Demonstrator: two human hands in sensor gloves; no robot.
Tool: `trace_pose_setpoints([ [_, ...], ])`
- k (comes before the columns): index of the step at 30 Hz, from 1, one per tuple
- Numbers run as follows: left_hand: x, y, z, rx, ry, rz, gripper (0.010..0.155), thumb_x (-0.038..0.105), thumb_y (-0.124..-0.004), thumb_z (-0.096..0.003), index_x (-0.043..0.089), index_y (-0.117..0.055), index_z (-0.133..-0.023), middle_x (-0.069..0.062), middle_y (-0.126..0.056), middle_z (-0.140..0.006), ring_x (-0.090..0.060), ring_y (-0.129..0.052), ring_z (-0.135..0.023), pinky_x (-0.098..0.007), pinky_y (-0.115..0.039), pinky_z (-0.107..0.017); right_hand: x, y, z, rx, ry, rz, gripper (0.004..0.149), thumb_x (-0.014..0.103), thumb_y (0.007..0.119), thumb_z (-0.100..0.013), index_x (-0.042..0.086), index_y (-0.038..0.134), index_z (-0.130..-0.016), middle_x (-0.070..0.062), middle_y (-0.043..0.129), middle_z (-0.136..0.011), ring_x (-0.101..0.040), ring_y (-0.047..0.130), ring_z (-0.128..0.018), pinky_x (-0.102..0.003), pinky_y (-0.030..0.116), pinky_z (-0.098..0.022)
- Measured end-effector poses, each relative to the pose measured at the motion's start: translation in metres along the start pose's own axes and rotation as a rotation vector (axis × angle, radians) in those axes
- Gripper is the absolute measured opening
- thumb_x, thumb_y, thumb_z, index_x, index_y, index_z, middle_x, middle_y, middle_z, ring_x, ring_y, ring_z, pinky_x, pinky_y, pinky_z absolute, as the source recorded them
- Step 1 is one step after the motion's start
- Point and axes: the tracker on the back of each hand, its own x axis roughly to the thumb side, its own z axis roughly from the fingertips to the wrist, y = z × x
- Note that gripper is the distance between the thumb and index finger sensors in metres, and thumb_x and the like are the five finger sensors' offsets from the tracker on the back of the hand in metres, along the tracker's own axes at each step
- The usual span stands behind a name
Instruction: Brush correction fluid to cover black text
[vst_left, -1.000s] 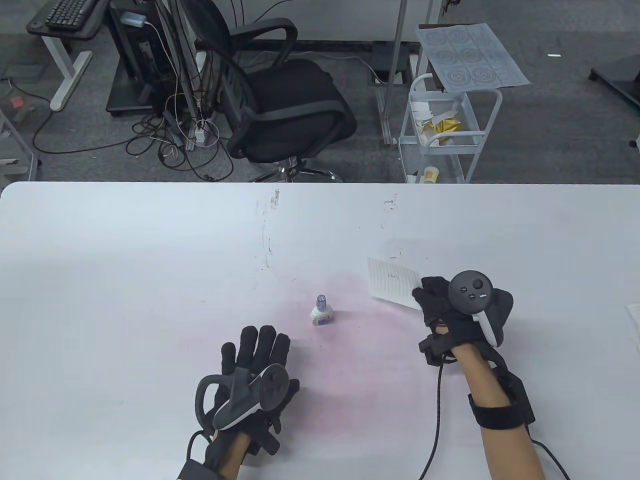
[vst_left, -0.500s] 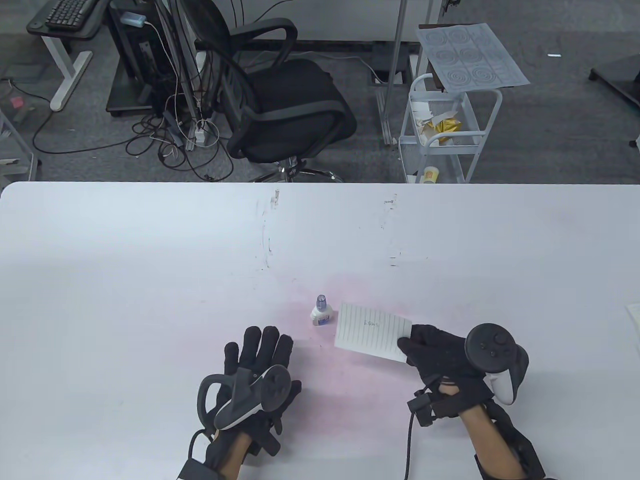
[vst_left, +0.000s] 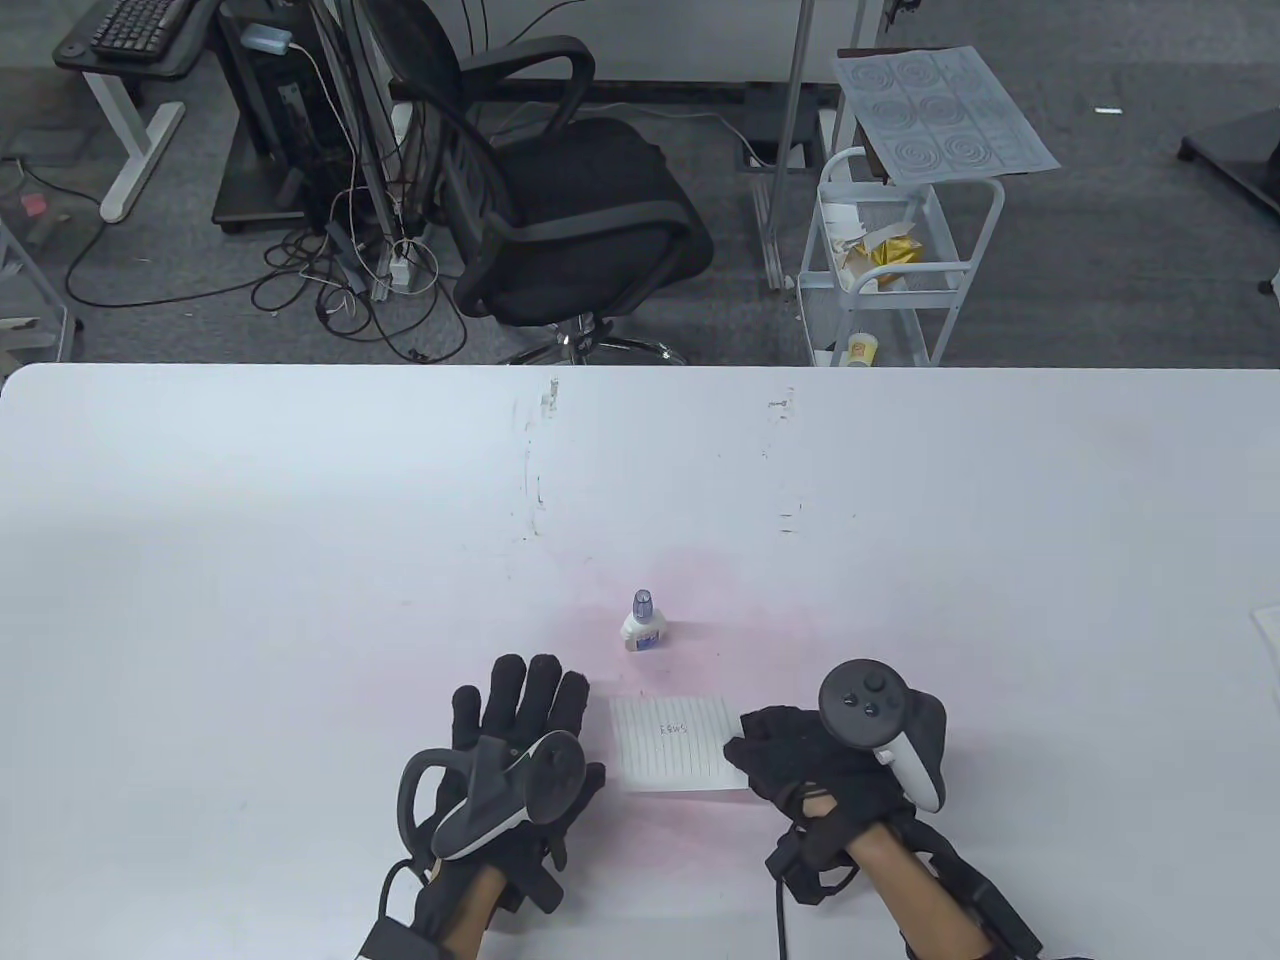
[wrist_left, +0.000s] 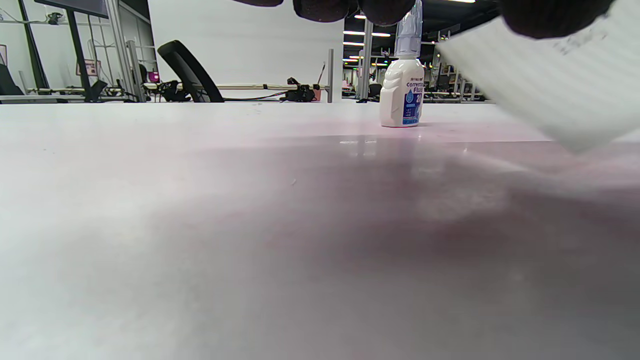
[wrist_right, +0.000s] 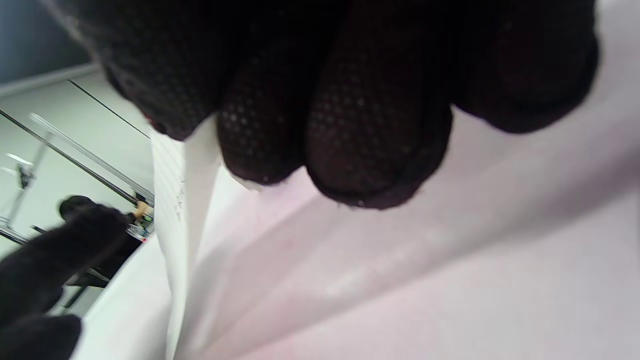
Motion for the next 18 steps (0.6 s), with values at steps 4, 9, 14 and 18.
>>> trace_pose_setpoints([
  [4, 0.000, 0.000, 0.000, 0.003, -0.001, 0.004, 0.081, 0.069, -0.062, -0.0390, 0.037, -0.035, -0.108, 0.002, -0.029, -0.120, -0.033, -0.032, -0.113, -0.062, -0.037, -0.078, -0.001, 0.008, -0.003, 0.072, 0.079, 0.056, 0.037, 0.042, 0.088, -0.035, 0.019, 0.090, -0.064, -0.002, 0.098, -0.049, -0.021, 0.107, -0.030, -0.046, 0.086, -0.032],
  [9, 0.000, 0.000, 0.000, -0.004, 0.001, 0.003, 0.081, 0.069, -0.062, -0.0390, 0.037, -0.034, -0.108, 0.002, -0.029, -0.120, -0.033, -0.032, -0.113, -0.062, -0.037, -0.078, -0.002, 0.012, -0.001, 0.089, 0.126, 0.093, 0.038, 0.043, 0.088, -0.035, 0.019, 0.090, -0.065, -0.001, 0.098, -0.050, -0.022, 0.107, -0.031, -0.045, 0.086, -0.032],
  [14, 0.000, 0.000, 0.000, -0.001, 0.001, 0.006, 0.081, 0.069, -0.062, -0.0391, 0.037, -0.034, -0.108, 0.002, -0.029, -0.120, -0.033, -0.032, -0.113, -0.062, -0.037, -0.078, 0.000, 0.011, 0.002, 0.071, 0.120, 0.142, 0.046, 0.049, 0.086, -0.036, 0.018, 0.088, -0.069, -0.003, 0.096, -0.055, -0.024, 0.105, -0.036, -0.047, 0.084, -0.035],
  [18, 0.000, 0.000, 0.000, -0.003, 0.002, 0.006, 0.081, 0.069, -0.061, -0.0391, 0.037, -0.034, -0.108, 0.002, -0.029, -0.120, -0.033, -0.032, -0.113, -0.062, -0.037, -0.078, 0.009, 0.004, 0.010, -0.011, 0.088, 0.294, 0.055, 0.055, 0.082, -0.036, 0.017, 0.084, -0.076, -0.005, 0.092, -0.064, -0.029, 0.102, -0.046, -0.049, 0.081, -0.040],
])
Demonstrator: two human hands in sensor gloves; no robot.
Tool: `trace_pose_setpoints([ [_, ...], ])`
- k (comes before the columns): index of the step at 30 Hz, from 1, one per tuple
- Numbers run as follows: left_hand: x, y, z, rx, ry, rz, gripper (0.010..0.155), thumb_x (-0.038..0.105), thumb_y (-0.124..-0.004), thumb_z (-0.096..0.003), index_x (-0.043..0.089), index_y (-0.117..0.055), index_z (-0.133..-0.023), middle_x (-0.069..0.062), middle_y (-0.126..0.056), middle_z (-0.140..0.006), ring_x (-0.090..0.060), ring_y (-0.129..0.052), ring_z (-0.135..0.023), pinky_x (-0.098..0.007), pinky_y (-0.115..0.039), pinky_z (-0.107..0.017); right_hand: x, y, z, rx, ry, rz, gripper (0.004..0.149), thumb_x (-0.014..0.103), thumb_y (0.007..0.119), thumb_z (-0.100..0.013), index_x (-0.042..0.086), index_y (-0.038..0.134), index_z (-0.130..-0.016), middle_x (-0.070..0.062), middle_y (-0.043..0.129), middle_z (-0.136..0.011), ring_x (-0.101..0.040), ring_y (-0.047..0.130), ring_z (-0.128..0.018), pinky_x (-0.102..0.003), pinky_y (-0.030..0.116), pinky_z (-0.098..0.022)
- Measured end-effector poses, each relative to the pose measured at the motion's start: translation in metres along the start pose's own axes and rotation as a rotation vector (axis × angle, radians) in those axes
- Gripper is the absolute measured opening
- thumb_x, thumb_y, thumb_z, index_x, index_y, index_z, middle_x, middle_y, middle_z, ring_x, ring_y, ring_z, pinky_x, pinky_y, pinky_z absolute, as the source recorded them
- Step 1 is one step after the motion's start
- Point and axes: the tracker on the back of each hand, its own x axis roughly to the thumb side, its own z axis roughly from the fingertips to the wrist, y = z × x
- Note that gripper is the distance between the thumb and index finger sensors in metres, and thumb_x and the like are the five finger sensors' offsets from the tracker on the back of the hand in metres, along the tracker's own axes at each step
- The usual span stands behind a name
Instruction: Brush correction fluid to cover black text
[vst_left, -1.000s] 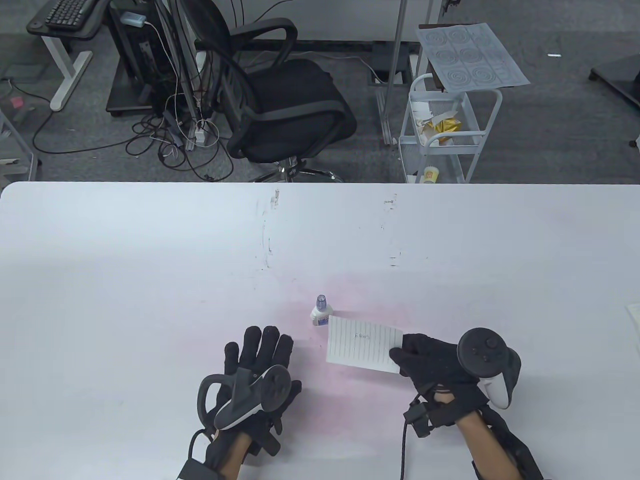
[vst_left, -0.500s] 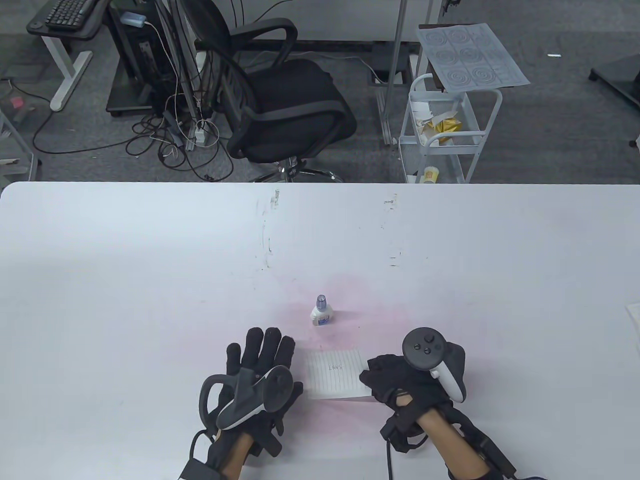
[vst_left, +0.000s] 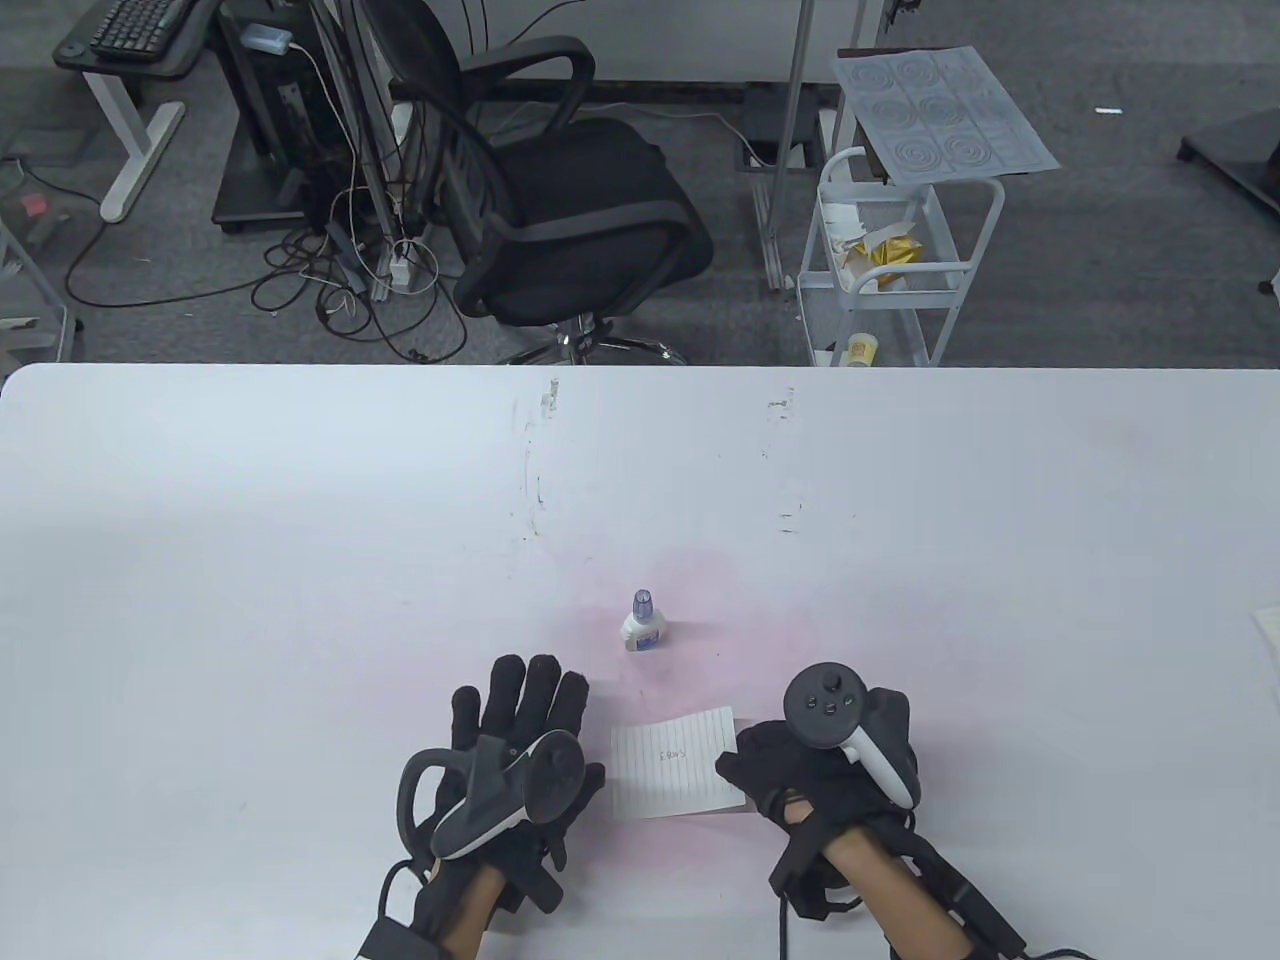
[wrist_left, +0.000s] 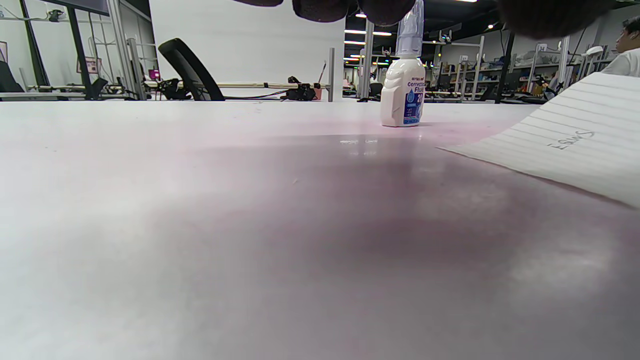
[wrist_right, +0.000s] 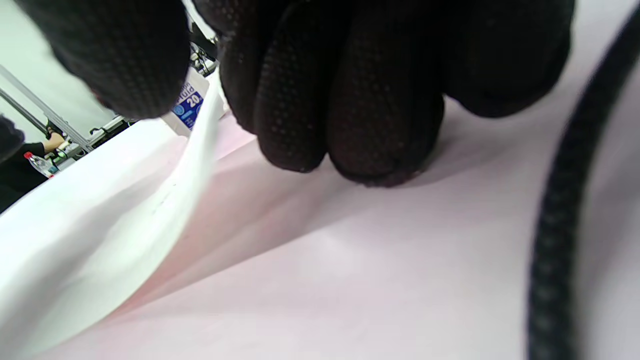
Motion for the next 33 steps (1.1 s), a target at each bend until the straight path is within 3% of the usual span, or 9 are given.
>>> trace_pose_setpoints([
  [4, 0.000, 0.000, 0.000, 0.001, 0.001, 0.001, 0.081, 0.069, -0.062, -0.0391, 0.037, -0.034, -0.108, 0.001, -0.029, -0.120, -0.033, -0.032, -0.113, -0.062, -0.037, -0.078, 0.004, -0.011, 0.014, -0.152, -0.021, 0.156, 0.062, 0.057, 0.078, -0.038, 0.017, 0.077, -0.085, -0.008, 0.085, -0.076, -0.036, 0.096, -0.060, -0.054, 0.075, -0.048],
  [11, 0.000, 0.000, -0.001, 0.003, -0.003, 0.000, 0.081, 0.069, -0.061, -0.0391, 0.037, -0.034, -0.108, 0.002, -0.029, -0.120, -0.033, -0.032, -0.113, -0.062, -0.037, -0.078, 0.002, -0.019, 0.032, -0.402, -0.145, 0.249, 0.068, 0.057, 0.075, -0.039, 0.019, 0.065, -0.095, -0.011, 0.070, -0.093, -0.046, 0.079, -0.081, -0.061, 0.063, -0.059],
  [16, 0.001, -0.001, -0.001, -0.006, -0.004, 0.000, 0.081, 0.069, -0.061, -0.0392, 0.037, -0.034, -0.108, 0.001, -0.029, -0.120, -0.033, -0.032, -0.113, -0.062, -0.037, -0.078, -0.008, -0.016, 0.031, -0.436, -0.196, 0.332, 0.072, 0.058, 0.072, -0.040, 0.025, 0.052, -0.101, -0.007, 0.048, -0.105, -0.046, 0.053, -0.098, -0.065, 0.050, -0.066],
  [21, 0.000, -0.002, -0.001, -0.007, 0.000, 0.003, 0.081, 0.069, -0.061, -0.0392, 0.037, -0.034, -0.108, 0.002, -0.029, -0.120, -0.033, -0.032, -0.113, -0.062, -0.037, -0.078, -0.017, -0.011, 0.021, -0.418, -0.174, 0.425, 0.075, 0.060, 0.069, -0.040, 0.028, 0.044, -0.102, -0.004, 0.038, -0.108, -0.042, 0.038, -0.103, -0.066, 0.042, -0.069],
  [28, -0.001, 0.001, -0.006, 0.034, -0.005, 0.023, 0.080, 0.068, -0.062, -0.0395, 0.036, -0.037, -0.108, 0.001, -0.031, -0.120, -0.033, -0.034, -0.113, -0.062, -0.039, -0.078, -0.018, -0.011, 0.019, -0.409, -0.180, 0.416, 0.075, 0.061, 0.068, -0.040, 0.028, 0.042, -0.103, -0.003, 0.035, -0.109, -0.041, 0.035, -0.104, -0.066, 0.041, -0.069],
  [33, 0.001, 0.017, -0.021, 0.099, 0.007, 0.092, 0.079, 0.067, -0.063, -0.0399, 0.037, -0.039, -0.108, 0.002, -0.034, -0.120, -0.032, -0.035, -0.114, -0.061, -0.041, -0.079, -0.018, -0.012, 0.018, -0.405, -0.179, 0.401, 0.075, 0.062, 0.068, -0.040, 0.029, 0.042, -0.103, -0.003, 0.036, -0.109, -0.041, 0.035, -0.104, -0.066, 0.042, -0.069],
])
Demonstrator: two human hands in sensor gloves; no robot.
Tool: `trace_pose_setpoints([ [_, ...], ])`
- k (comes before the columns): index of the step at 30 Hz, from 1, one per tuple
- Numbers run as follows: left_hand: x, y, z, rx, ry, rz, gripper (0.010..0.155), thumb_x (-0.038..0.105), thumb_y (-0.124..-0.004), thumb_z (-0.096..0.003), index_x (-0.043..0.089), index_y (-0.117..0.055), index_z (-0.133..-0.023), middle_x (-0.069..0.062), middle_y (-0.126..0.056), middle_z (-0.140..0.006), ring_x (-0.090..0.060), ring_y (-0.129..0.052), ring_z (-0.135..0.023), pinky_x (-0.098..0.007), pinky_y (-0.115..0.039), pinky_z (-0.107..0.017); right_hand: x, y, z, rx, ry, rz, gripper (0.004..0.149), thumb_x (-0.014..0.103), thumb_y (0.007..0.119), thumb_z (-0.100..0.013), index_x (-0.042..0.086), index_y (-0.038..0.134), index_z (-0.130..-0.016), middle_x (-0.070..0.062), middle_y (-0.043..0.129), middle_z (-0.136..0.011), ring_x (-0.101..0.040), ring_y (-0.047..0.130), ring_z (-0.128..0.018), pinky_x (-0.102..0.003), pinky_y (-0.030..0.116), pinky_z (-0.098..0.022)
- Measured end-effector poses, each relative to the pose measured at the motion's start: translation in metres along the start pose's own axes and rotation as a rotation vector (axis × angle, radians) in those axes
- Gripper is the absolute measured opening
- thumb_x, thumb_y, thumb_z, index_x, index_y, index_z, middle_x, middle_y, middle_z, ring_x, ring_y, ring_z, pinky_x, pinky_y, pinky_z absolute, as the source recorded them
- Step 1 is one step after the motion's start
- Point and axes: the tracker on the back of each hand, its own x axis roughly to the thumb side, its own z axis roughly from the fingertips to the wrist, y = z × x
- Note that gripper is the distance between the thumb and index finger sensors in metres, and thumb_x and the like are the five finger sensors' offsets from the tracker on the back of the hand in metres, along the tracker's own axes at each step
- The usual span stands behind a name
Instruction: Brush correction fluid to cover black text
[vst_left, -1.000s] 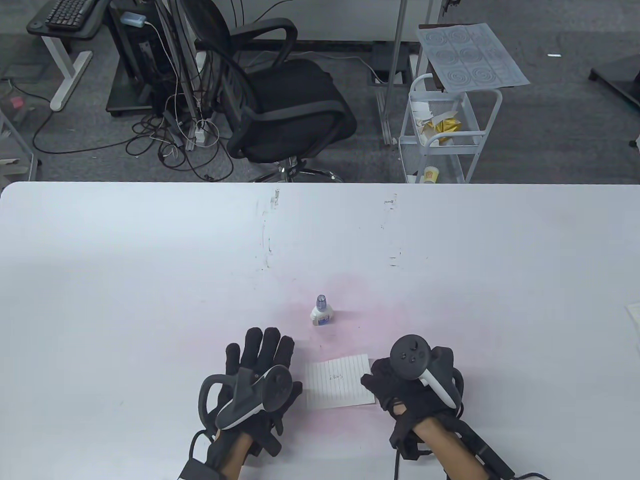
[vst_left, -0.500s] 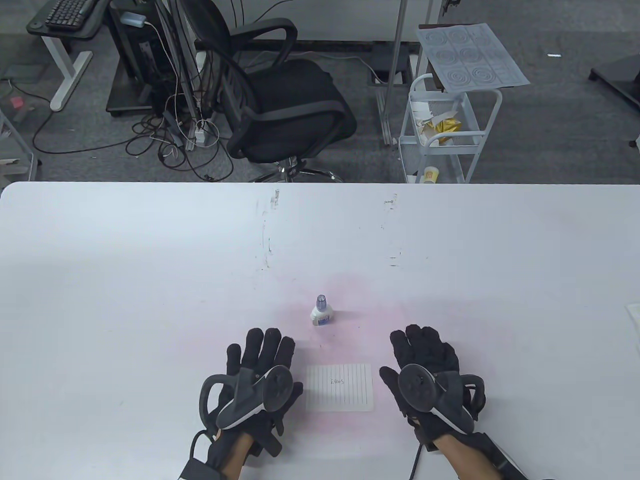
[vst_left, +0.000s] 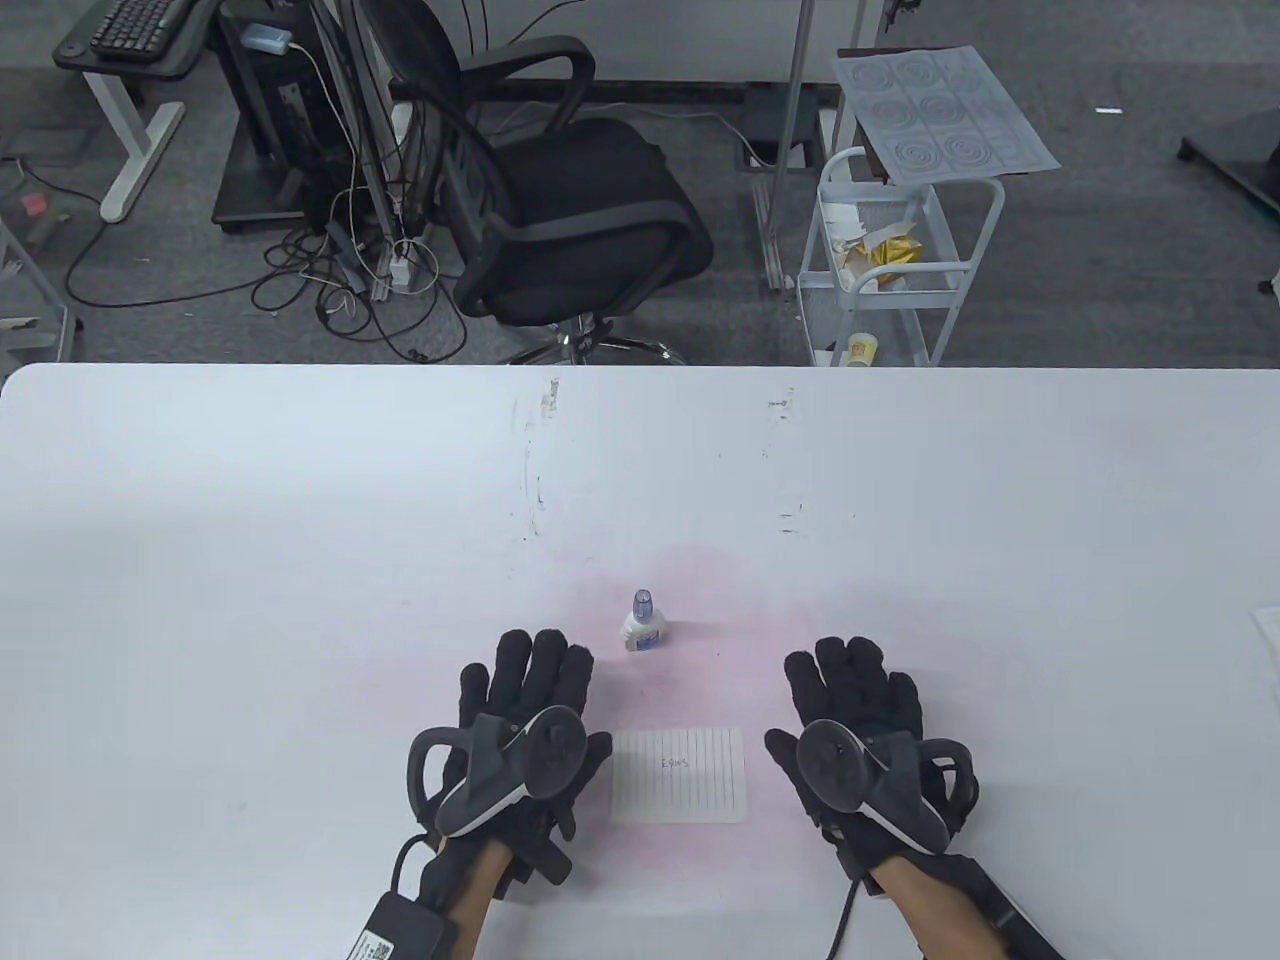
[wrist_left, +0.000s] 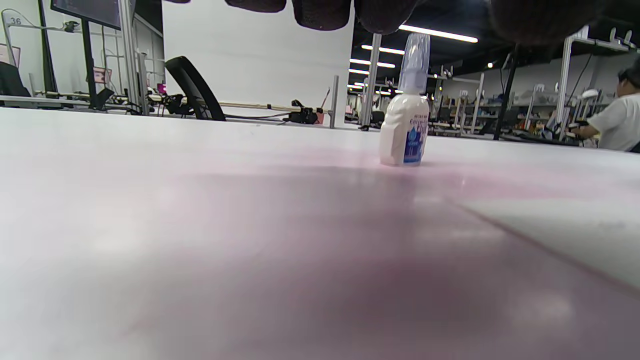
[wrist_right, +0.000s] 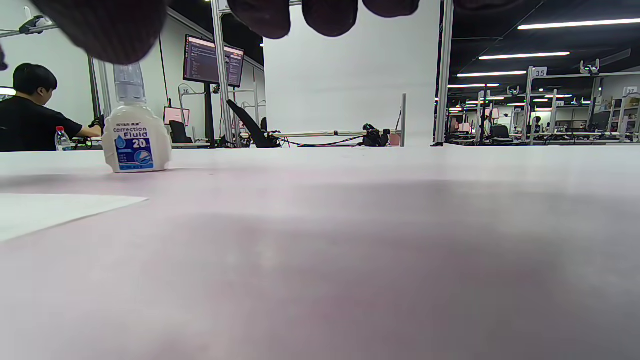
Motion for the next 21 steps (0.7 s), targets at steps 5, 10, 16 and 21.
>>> trace_pose_setpoints([
  [5, 0.005, 0.014, -0.027, 0.016, 0.026, 0.075, 0.079, 0.067, -0.066, -0.0397, 0.037, -0.041, -0.108, 0.003, -0.038, -0.120, -0.031, -0.042, -0.115, -0.060, -0.045, -0.080, -0.001, -0.002, -0.001, 0.000, 0.007, -0.021, 0.075, 0.062, 0.068, -0.040, 0.028, 0.042, -0.103, -0.004, 0.035, -0.108, -0.041, 0.035, -0.103, -0.065, 0.042, -0.069],
  [10, 0.009, 0.017, -0.054, 0.082, 0.031, 0.104, 0.081, 0.064, -0.076, -0.0375, 0.036, -0.046, -0.107, 0.003, -0.048, -0.119, -0.027, -0.054, -0.113, -0.057, -0.053, -0.080, -0.003, -0.007, -0.002, -0.012, 0.015, -0.028, 0.075, 0.062, 0.068, -0.040, 0.029, 0.042, -0.103, -0.003, 0.035, -0.109, -0.039, 0.033, -0.104, -0.066, 0.041, -0.069],
  [16, 0.010, -0.003, -0.077, 0.053, 0.070, 0.156, 0.083, 0.062, -0.084, -0.0345, 0.033, -0.053, -0.106, 0.001, -0.058, -0.115, -0.027, -0.070, -0.106, -0.053, -0.062, -0.077, -0.004, -0.009, -0.003, -0.024, 0.017, -0.025, 0.075, 0.062, 0.068, -0.040, 0.029, 0.042, -0.103, -0.002, 0.034, -0.109, -0.039, 0.032, -0.104, -0.066, 0.041, -0.069],
  [21, 0.008, -0.021, -0.092, 0.000, 0.118, 0.300, 0.082, 0.057, -0.090, -0.0334, 0.029, -0.059, -0.104, -0.004, -0.070, -0.109, -0.028, -0.082, -0.095, -0.051, -0.068, -0.073, -0.004, -0.009, -0.002, -0.032, 0.016, -0.012, 0.075, 0.062, 0.067, -0.041, 0.029, 0.041, -0.103, -0.002, 0.034, -0.109, -0.039, 0.032, -0.104, -0.065, 0.041, -0.069],
])
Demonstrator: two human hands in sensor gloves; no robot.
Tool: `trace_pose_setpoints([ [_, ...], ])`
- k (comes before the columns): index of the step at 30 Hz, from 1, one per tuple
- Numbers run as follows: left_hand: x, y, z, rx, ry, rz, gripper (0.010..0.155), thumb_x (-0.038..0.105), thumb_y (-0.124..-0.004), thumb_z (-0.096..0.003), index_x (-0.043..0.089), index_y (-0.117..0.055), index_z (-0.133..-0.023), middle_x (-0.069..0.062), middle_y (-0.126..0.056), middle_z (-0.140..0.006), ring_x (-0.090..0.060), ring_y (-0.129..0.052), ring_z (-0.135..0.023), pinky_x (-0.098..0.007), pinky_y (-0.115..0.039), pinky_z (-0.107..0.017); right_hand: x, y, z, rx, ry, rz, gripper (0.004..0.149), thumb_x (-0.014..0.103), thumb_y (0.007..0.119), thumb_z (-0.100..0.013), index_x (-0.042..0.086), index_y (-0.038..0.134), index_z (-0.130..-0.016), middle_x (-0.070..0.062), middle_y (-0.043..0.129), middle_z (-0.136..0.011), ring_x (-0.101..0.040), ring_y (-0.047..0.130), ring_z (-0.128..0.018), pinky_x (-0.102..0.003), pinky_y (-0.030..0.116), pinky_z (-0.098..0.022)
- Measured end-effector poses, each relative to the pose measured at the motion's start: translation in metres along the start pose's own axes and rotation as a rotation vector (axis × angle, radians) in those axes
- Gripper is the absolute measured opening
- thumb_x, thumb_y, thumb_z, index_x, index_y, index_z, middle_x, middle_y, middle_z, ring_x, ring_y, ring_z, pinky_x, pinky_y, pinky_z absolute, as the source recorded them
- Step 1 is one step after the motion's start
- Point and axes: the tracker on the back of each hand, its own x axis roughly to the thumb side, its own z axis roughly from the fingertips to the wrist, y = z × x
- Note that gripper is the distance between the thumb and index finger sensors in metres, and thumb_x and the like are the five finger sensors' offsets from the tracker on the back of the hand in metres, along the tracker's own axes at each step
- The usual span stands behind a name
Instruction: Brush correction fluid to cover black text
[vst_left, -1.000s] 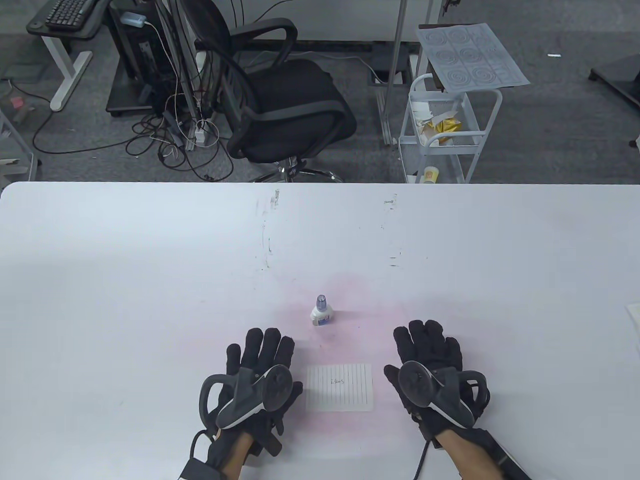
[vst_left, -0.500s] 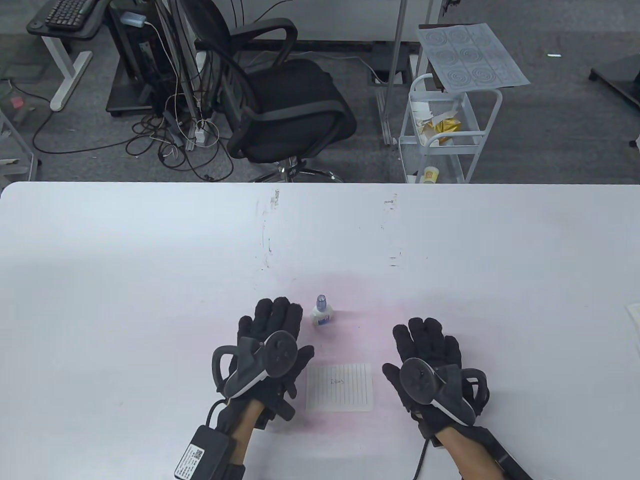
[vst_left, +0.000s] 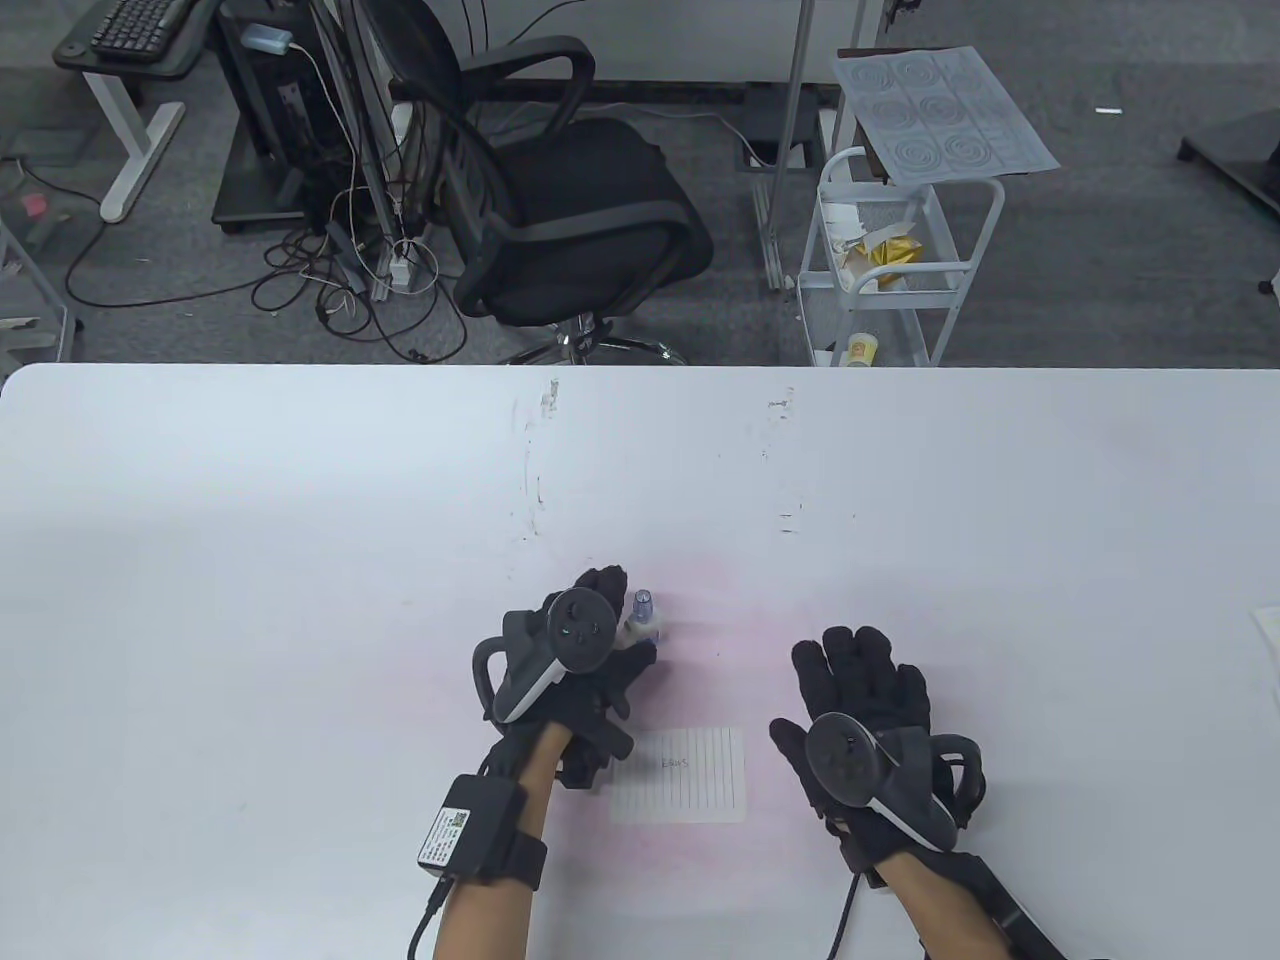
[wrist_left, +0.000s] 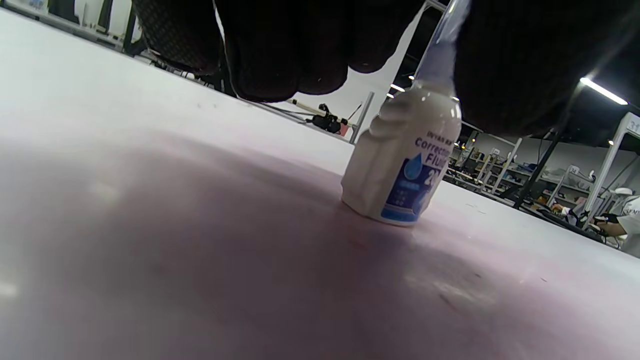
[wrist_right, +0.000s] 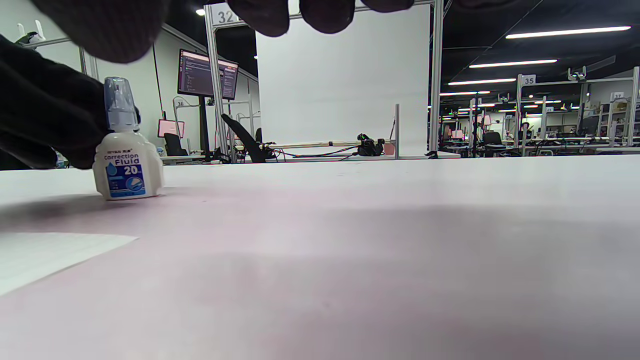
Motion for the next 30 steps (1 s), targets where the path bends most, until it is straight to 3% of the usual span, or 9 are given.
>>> trace_pose_setpoints([
  [6, -0.003, -0.011, -0.009, -0.073, 0.042, 0.079, 0.076, 0.055, -0.092, -0.0345, 0.029, -0.066, -0.101, -0.004, -0.080, -0.101, -0.023, -0.090, -0.080, -0.048, -0.070, -0.070, 0.001, 0.005, -0.003, 0.030, -0.004, 0.017, 0.075, 0.062, 0.067, -0.041, 0.029, 0.041, -0.103, -0.002, 0.034, -0.109, -0.038, 0.032, -0.104, -0.065, 0.041, -0.069],
  [12, -0.005, -0.012, -0.014, -0.084, 0.067, 0.079, 0.062, 0.053, -0.091, -0.0385, 0.035, -0.073, -0.095, 0.003, -0.085, -0.095, -0.020, -0.090, -0.076, -0.046, -0.069, -0.072, 0.001, 0.006, -0.003, 0.037, 0.000, 0.017, 0.075, 0.063, 0.067, -0.041, 0.029, 0.041, -0.103, -0.002, 0.033, -0.109, -0.038, 0.031, -0.104, -0.065, 0.041, -0.069],
  [18, -0.005, -0.012, -0.014, -0.072, 0.073, 0.084, 0.058, 0.054, -0.091, -0.0384, 0.035, -0.076, -0.091, 0.004, -0.089, -0.091, -0.019, -0.091, -0.075, -0.046, -0.070, -0.072, 0.001, 0.006, -0.002, 0.031, 0.004, 0.016, 0.075, 0.063, 0.067, -0.041, 0.029, 0.042, -0.103, -0.002, 0.033, -0.109, -0.038, 0.031, -0.104, -0.065, 0.041, -0.069],
  [23, -0.007, 0.001, -0.001, 0.060, 0.020, 0.076, 0.058, 0.053, -0.093, -0.0330, 0.032, -0.083, -0.086, 0.000, -0.097, -0.082, -0.021, -0.098, -0.066, -0.047, -0.076, -0.065, 0.001, 0.006, -0.002, 0.039, 0.005, 0.020, 0.075, 0.063, 0.067, -0.041, 0.029, 0.041, -0.103, -0.002, 0.033, -0.109, -0.038, 0.031, -0.104, -0.065, 0.041, -0.069],
  [30, -0.011, 0.035, 0.032, 0.117, -0.073, 0.067, 0.058, 0.053, -0.093, -0.0331, 0.028, -0.084, -0.085, -0.002, -0.097, -0.079, -0.021, -0.098, -0.063, -0.047, -0.077, -0.061, -0.001, 0.004, -0.001, 0.037, 0.013, 0.011, 0.075, 0.063, 0.067, -0.041, 0.029, 0.041, -0.103, -0.002, 0.032, -0.109, -0.038, 0.031, -0.104, -0.065, 0.040, -0.069],
])
